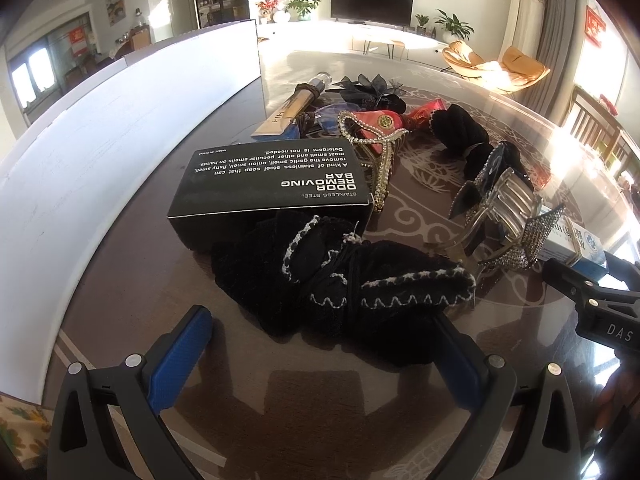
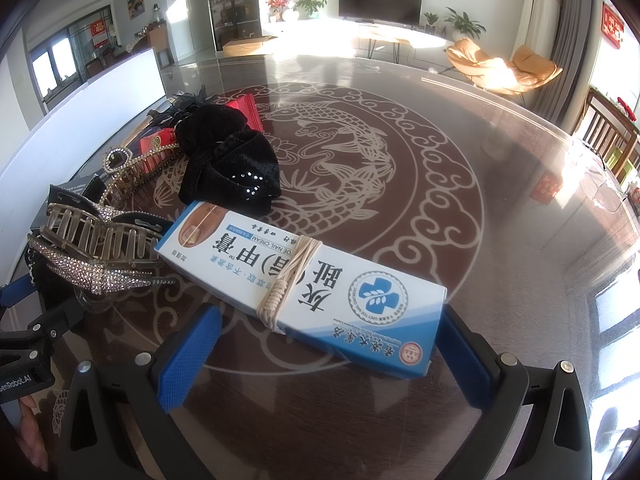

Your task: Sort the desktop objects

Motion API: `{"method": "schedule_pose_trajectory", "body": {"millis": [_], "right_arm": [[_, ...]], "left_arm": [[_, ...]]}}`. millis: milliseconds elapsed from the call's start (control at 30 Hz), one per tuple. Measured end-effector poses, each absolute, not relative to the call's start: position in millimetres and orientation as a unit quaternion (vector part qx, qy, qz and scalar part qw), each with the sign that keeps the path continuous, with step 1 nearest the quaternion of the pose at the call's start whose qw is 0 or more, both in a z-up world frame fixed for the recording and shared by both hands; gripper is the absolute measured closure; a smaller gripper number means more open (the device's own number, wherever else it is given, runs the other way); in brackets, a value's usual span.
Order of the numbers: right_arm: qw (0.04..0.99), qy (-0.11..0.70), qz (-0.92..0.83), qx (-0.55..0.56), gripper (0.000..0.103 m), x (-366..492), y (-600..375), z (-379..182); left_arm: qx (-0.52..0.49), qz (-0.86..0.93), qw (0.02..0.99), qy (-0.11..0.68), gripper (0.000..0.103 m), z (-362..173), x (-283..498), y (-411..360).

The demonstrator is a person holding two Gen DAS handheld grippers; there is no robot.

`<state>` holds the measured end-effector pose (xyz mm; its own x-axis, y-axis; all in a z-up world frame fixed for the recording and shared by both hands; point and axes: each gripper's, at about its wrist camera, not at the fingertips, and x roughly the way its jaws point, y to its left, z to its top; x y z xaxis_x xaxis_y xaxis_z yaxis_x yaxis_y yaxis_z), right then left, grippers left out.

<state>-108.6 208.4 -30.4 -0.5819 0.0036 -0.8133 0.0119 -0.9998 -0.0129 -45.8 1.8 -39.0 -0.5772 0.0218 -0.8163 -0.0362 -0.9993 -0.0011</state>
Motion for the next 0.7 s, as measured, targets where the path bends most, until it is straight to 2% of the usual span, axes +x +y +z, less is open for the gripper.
{"method": "schedule_pose_trajectory", "body": {"millis": [100,267,433,700], "right_arm": [[0.002,0.008,-0.889,0.457,0.0,-108.6,208.5,-30.4],[0.003,0.008,-0.889,0.457,0.0,-108.5,208.6,-30.4],[0.003,0.008,-0.889,0.457,0.0,-108.5,208.7,-30.5],[0.004,0.007,-0.89,0.457,0.0,-108.1,209.5,-29.6]], "left_arm": [[-0.457,0.889,0.014,0.007,0.0,-39.0,-30.6,-12.0],[-0.468,0.881,-0.057,-0.038,0.0,-38.2,-21.9,-56.1],[-0.431,0.884,0.015,-0.18,0.0,-24.8,-11.8,-88.8],[-0.433,0.884,0.028,-0.175,0.0,-22.8,-38.9,-79.6]]}}
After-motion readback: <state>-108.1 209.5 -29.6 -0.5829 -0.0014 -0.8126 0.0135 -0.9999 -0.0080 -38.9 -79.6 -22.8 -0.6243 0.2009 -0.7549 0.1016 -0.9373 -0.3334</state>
